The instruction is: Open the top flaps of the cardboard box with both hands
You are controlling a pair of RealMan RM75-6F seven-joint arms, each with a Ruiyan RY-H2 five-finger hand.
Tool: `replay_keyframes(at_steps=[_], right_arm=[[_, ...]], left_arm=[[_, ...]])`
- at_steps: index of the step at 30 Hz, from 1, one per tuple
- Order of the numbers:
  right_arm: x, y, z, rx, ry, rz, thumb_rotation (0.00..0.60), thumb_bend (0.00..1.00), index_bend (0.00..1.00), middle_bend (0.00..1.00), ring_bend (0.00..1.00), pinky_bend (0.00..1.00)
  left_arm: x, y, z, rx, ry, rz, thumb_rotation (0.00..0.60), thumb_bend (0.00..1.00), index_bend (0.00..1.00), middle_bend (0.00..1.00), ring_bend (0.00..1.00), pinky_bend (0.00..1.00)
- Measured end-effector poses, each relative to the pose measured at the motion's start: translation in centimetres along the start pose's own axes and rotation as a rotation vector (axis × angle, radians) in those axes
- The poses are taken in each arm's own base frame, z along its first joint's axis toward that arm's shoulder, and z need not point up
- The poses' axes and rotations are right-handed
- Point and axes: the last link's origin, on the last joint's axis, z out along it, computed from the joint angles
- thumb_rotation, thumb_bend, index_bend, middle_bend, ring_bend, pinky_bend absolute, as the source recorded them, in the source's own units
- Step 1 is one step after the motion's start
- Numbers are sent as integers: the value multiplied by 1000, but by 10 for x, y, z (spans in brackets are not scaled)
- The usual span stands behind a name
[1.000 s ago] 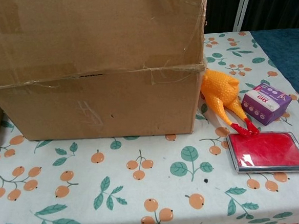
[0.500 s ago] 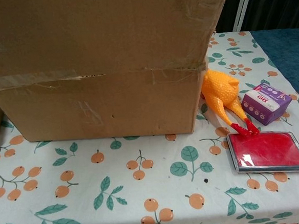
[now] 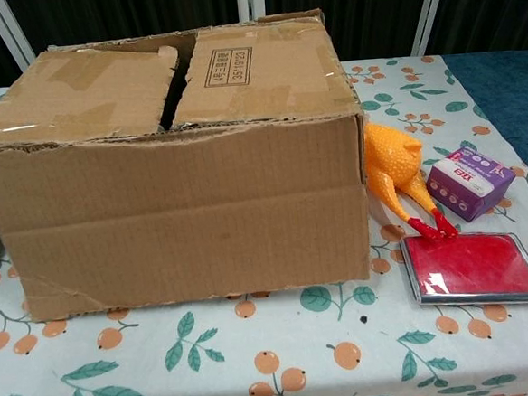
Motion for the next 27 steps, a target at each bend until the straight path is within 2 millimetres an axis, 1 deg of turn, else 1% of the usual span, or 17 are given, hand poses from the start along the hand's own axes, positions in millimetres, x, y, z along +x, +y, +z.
replay_keyframes(at_steps=[3,4,7,8,10,13,14,17,20,23,27], right_arm=[[3,7,0,3,62,-137,600,499,13,168,0,0],[3,10,1,-1,71,-178,600,513,38,168,0,0],[1,22,11,-17,88,-318,600,606,161,170,0,0],[0,26,18,-21,93,-374,600,631,203,170,0,0],[-3,33,33,-25,97,-453,600,650,252,171,0,0],[-7,41,64,-32,91,-570,600,662,285,172,0,0],[-8,42,77,-35,84,-601,600,668,293,173,0,0],[-13,42,108,-45,61,-629,600,685,316,177,0,0],[-19,43,134,-62,28,-656,600,698,344,176,0,0],[-22,42,152,-69,-1,-700,600,731,360,185,0,0],[-28,42,168,-73,-41,-720,600,748,369,199,0,0]], left_arm=[[-1,1,0,-4,-3,-2,315,5,146,158,128,219],[-2,2,0,-6,-4,-2,316,5,146,158,128,219],[-3,2,0,-6,-8,-2,315,4,147,158,128,219],[-2,1,0,-5,-8,-2,315,5,146,158,128,219],[-2,1,0,-3,-7,-2,316,5,146,158,128,219],[0,-1,0,2,-3,-5,315,5,146,158,127,219],[0,-2,0,6,-2,-4,314,5,146,158,128,219],[0,-5,1,15,-3,-6,314,5,146,158,128,220],[-1,-7,1,20,-2,-9,316,5,146,158,128,219],[-2,-10,2,27,-3,-11,316,5,147,158,128,220],[-4,-14,3,32,-7,-16,315,5,146,158,128,219]])
